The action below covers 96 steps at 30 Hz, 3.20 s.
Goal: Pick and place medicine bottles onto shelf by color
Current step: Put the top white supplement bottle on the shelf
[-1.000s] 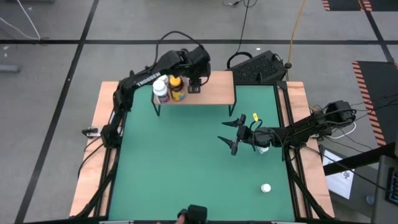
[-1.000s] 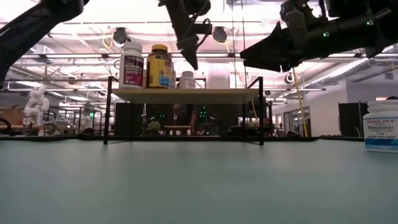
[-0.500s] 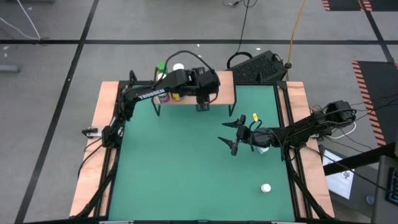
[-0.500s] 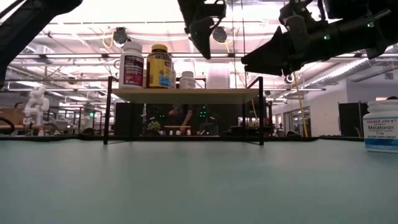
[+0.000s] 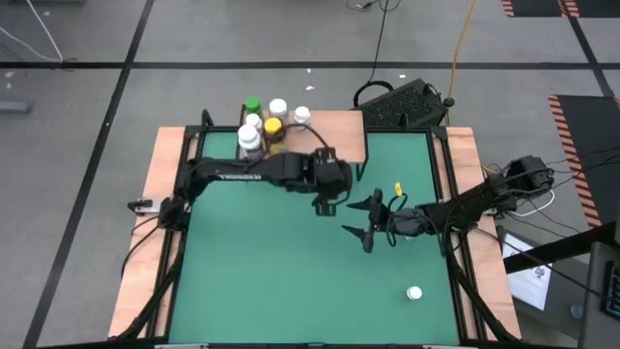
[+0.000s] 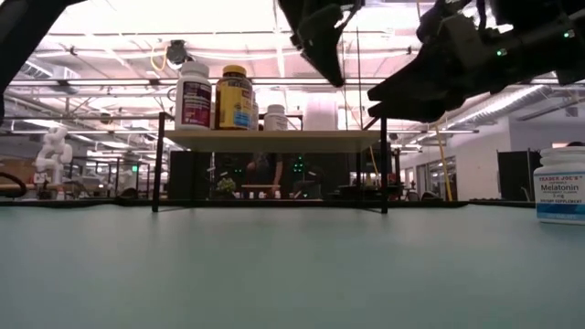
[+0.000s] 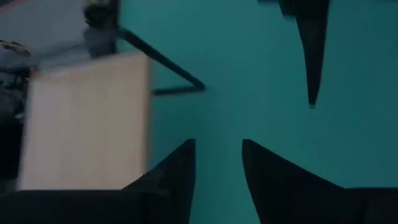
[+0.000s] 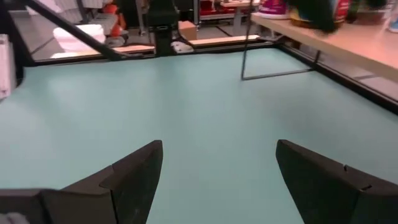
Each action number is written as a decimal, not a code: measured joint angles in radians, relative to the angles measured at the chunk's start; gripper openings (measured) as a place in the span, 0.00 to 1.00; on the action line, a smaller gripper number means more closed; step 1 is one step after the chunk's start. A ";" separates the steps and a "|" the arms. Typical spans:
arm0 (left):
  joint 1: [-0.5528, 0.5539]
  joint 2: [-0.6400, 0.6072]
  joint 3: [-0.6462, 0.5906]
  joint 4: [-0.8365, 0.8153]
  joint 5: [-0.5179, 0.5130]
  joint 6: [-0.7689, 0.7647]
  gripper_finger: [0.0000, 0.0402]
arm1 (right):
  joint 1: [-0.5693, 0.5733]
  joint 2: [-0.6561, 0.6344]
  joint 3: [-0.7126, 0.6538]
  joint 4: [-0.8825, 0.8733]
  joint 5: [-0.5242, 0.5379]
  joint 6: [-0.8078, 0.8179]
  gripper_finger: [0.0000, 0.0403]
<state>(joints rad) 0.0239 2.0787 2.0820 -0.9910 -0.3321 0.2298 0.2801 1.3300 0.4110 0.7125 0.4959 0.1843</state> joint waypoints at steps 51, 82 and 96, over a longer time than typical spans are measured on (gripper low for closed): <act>-0.166 -0.427 -1.106 1.235 -0.006 -0.145 0.29 | 0.076 -0.060 0.010 -0.210 0.105 0.235 0.77; -0.037 -0.427 -1.105 1.494 0.351 0.046 0.49 | 0.414 -0.322 0.206 -1.326 -0.444 1.310 0.60; -0.030 -0.299 -1.073 1.542 0.369 0.046 0.49 | 0.427 -0.322 0.054 -1.385 -0.388 1.352 0.60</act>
<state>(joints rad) -0.0065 1.7795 1.0090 0.5511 0.0370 0.2760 0.7067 1.0080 0.4652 -0.6725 0.1076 1.5358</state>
